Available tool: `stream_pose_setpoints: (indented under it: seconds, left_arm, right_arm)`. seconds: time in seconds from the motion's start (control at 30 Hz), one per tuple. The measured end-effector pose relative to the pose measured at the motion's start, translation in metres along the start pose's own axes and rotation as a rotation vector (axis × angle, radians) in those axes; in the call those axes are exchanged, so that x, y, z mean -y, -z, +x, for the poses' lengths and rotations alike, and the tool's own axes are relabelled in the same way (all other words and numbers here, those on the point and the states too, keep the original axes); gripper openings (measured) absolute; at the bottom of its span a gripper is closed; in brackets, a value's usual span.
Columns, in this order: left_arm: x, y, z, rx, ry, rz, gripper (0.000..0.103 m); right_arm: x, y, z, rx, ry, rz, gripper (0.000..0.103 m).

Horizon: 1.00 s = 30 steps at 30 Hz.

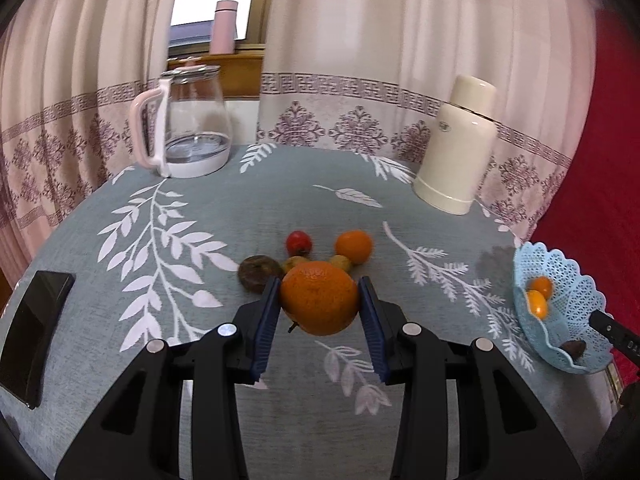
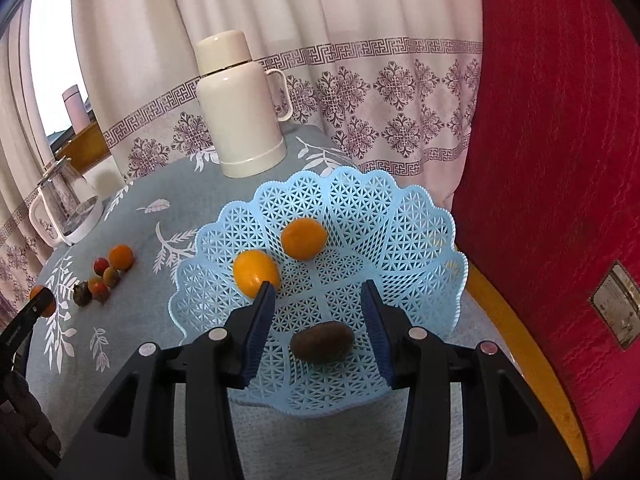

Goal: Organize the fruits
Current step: 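Carry the brown fruit with the right gripper into the blue basket and release, then carry the orange in the left gripper over the blue basket and release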

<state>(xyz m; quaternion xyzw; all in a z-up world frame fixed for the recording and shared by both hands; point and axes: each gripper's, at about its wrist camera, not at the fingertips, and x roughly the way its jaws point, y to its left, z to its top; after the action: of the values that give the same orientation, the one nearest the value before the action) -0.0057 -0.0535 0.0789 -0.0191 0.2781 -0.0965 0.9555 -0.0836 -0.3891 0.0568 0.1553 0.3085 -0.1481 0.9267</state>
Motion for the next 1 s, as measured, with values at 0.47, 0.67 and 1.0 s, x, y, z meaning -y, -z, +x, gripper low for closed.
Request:
stream_pose_setpoints:
  seconds: [0.47,0.67,1.0]
  left_arm:
    - [0.08,-0.007,-0.007,0.001,0.096,0.14,0.041]
    - [0.117,-0.012,-0.007,0.004,0.151,0.19,0.041]
    - [0.174,-0.011,-0.009,0.007,0.246,0.271,0.041]
  right_arm:
    - [0.008,-0.003,0.004,0.002,-0.018,-0.046,0.046]
    - [0.013,-0.007,0.001,0.019,-0.016,-0.079,0.046]
    - [0.027,-0.012,-0.004,0.038,-0.004,-0.077,0.047]
